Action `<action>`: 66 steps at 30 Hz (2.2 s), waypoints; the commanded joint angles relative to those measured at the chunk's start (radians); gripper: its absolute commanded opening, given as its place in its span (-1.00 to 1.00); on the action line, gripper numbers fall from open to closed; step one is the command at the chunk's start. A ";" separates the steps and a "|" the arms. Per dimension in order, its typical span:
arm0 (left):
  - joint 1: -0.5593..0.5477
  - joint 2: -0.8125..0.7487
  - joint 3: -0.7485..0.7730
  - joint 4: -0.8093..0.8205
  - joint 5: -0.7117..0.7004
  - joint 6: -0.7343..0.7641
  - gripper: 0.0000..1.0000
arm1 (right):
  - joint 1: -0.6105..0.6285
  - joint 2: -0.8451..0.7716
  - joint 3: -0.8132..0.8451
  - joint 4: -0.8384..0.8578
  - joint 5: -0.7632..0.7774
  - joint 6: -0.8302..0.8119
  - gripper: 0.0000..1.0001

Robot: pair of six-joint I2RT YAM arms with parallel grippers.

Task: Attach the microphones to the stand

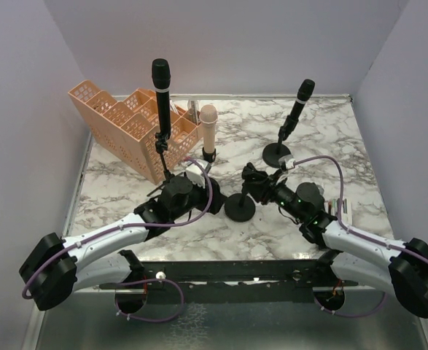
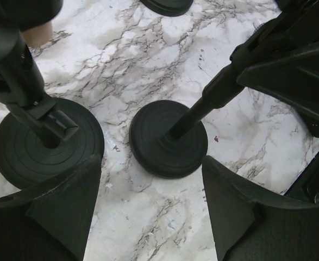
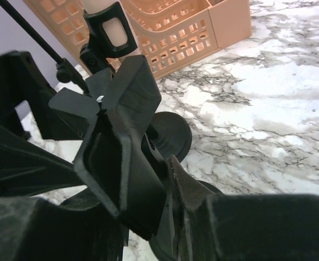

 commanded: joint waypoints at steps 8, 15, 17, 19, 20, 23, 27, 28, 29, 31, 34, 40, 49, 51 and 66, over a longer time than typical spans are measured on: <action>-0.010 0.059 -0.053 0.195 0.206 0.075 0.45 | 0.005 -0.159 0.114 -0.289 0.001 0.143 -0.67; -0.035 0.142 -0.073 0.391 0.462 0.091 0.38 | 0.004 -0.162 0.204 -0.401 -0.139 0.231 -0.67; -0.041 0.154 -0.073 0.406 0.466 0.109 0.34 | 0.004 -0.170 0.223 -0.406 -0.173 0.251 -0.68; -0.044 0.150 -0.081 0.414 0.466 0.128 0.28 | 0.004 -0.176 0.246 -0.424 -0.199 0.261 -0.67; -0.045 0.142 -0.087 0.417 0.460 0.135 0.24 | 0.004 -0.181 0.256 -0.433 -0.208 0.262 -0.68; -0.044 0.099 -0.117 0.442 0.451 0.145 0.17 | 0.004 -0.187 0.295 -0.469 -0.240 0.258 -0.68; -0.044 0.062 -0.151 0.501 0.474 0.132 0.03 | 0.004 -0.189 0.342 -0.499 -0.284 0.267 -0.67; -0.043 0.058 -0.155 0.514 0.480 0.128 0.00 | 0.004 -0.189 0.353 -0.504 -0.292 0.270 -0.67; -0.045 0.055 -0.156 0.525 0.484 0.124 -0.02 | 0.004 -0.189 0.361 -0.506 -0.298 0.269 -0.67; -0.045 0.052 -0.157 0.545 0.486 0.112 -0.07 | 0.004 -0.185 0.375 -0.511 -0.308 0.272 -0.67; -0.045 0.057 -0.153 0.579 0.483 0.100 -0.55 | 0.005 -0.172 0.379 -0.502 -0.339 0.272 -0.66; -0.047 0.103 -0.159 0.652 0.435 0.064 -1.00 | 0.004 -0.180 0.308 -0.388 -0.400 0.295 -0.64; -0.047 0.148 -0.141 0.674 0.426 0.053 -0.42 | 0.004 -0.207 0.286 -0.396 -0.354 0.296 -0.63; -0.047 0.158 -0.139 0.678 0.436 0.053 -0.43 | 0.004 -0.206 0.288 -0.398 -0.358 0.296 -0.63; -0.047 0.142 -0.113 0.692 0.256 -0.069 -1.00 | 0.004 -0.197 0.276 -0.458 -0.218 0.192 0.29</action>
